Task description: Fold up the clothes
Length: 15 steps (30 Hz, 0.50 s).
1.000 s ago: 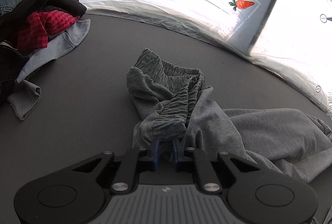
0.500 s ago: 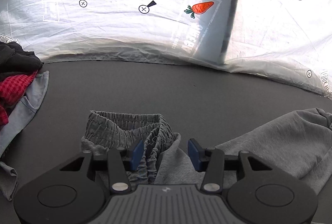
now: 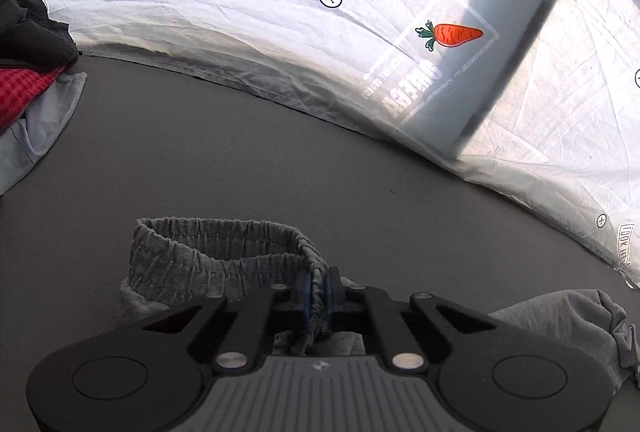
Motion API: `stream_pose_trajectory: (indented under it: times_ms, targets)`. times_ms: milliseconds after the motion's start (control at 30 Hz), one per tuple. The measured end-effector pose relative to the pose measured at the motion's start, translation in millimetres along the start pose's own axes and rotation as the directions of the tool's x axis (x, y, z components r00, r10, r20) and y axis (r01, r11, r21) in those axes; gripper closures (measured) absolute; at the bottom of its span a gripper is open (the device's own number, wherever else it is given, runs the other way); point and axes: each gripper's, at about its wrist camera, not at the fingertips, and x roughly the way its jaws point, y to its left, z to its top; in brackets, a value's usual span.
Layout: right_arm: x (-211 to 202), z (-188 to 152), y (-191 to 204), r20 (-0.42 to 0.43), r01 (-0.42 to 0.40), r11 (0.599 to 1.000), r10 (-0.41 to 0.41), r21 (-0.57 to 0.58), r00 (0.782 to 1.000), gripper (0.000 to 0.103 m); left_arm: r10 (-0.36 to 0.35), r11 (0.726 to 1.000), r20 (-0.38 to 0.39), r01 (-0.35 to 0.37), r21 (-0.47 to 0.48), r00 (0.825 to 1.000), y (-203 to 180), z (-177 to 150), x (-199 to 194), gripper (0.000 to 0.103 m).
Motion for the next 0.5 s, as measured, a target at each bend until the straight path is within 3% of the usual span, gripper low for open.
stream_pose_trajectory:
  times_ms: [67, 167, 233, 300, 400, 500]
  targets:
    - [-8, 0, -4, 0.018, 0.000, 1.000, 0.000, 0.013, 1.000, 0.064, -0.060, 0.997, 0.095, 0.065, -0.051, 0.994, 4, -4, -49, 0.096]
    - [-22, -1, -9, 0.046, -0.003, 1.000, 0.002, 0.021, 0.999, 0.064, -0.126, 0.987, 0.206, 0.144, -0.075, 0.970, 27, -7, -125, 0.096]
    - [-32, -4, -12, 0.059, -0.007, 1.000, 0.006, 0.019, 0.998, 0.064, -0.115, 0.988, 0.225, 0.135, -0.076, 0.967, 41, -16, -169, 0.096]
    - [-41, -10, -15, 0.060, -0.012, 1.000, 0.011, 0.014, 0.998, 0.064, -0.086, 0.993, 0.188, 0.100, -0.065, 0.978, 51, -36, -195, 0.096]
    - [-47, -23, -17, 0.039, -0.017, 1.000, 0.017, 0.001, 0.999, 0.064, 0.004, 0.999, 0.067, -0.001, -0.046, 0.998, 69, -85, -212, 0.096]
    - [-49, -38, -15, 0.001, -0.023, 1.000, 0.023, -0.007, 1.000, 0.064, 0.076, 0.989, -0.076, -0.084, -0.120, 0.994, 96, -131, -208, 0.095]
